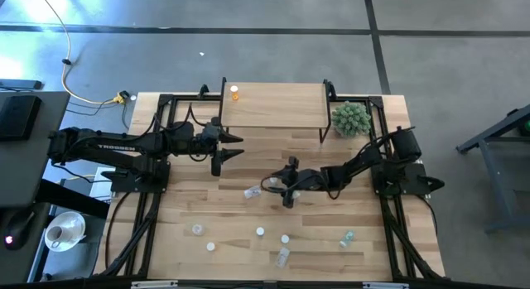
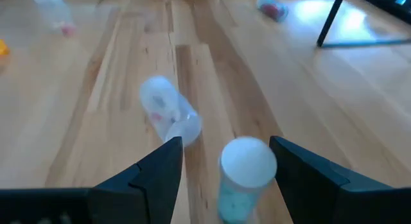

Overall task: Pick and place medicine bottles onto shelf by color
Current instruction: Put the top blue pill bottle on the shelf

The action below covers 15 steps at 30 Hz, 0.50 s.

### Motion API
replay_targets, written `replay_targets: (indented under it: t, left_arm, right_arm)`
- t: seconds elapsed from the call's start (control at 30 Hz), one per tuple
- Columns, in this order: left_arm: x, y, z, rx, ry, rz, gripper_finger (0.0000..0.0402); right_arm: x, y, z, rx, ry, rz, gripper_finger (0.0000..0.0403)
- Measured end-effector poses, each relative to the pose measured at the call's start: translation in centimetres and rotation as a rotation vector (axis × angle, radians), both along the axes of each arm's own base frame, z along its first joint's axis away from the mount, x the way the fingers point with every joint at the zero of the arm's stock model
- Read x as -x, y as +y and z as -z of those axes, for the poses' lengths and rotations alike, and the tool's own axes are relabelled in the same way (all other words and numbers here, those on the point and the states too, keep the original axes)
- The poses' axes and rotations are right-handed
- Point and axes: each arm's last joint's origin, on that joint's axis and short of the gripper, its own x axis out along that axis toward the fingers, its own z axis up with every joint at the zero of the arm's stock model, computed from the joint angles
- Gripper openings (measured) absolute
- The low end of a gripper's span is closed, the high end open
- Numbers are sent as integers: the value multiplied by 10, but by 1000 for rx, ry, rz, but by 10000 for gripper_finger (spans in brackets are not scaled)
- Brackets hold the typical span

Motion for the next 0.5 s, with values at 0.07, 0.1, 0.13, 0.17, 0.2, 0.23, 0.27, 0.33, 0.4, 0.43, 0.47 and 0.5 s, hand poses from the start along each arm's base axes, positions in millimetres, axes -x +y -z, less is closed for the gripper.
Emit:
replay_targets:
  t: [0.07, 0.1, 0.13, 0.17, 0.2, 0.23, 0.27, 0.33, 0.4, 0.43, 0.47, 0.5]
  left_arm:
    - [0, 0, 0, 0, 0, 0, 181]
    - [0, 0, 0, -1, 0, 0, 181]
    - [0, 0, 0, -5, 1, 1, 181]
    - [0, 0, 0, -8, 2, 1, 181]
    - [0, 0, 0, -11, 2, 2, 181]
    - [0, 0, 0, -11, 2, 2, 181]
    - [0, 0, 0, -9, 2, 2, 181]
    - [0, 0, 0, -9, 2, 1, 181]
    - [0, 0, 0, -9, 2, 1, 181]
    - [0, 0, 0, -9, 2, 2, 181]
    - [0, 0, 0, -8, 2, 1, 181]
    - [0, 0, 0, -8, 2, 1, 181]
  right_arm:
    - [0, 0, 1, 6, 16, 13, 224]
    - [0, 0, 1, 8, 13, 18, 224]
    - [-1, 0, 0, 7, 10, 19, 224]
    - [-1, 0, 0, 7, 9, 19, 224]
    - [-1, 0, 0, 7, 11, 20, 223]
    - [-1, 0, 1, 6, 14, 21, 220]
    - [-1, 0, 1, 6, 15, 21, 216]
    - [-1, 0, 1, 6, 16, 21, 204]
    - [0, -1, 1, 6, 16, 22, 187]
    - [0, -1, 1, 7, 16, 22, 177]
    - [0, -1, 1, 7, 16, 23, 167]
    - [0, -1, 1, 7, 16, 23, 157]
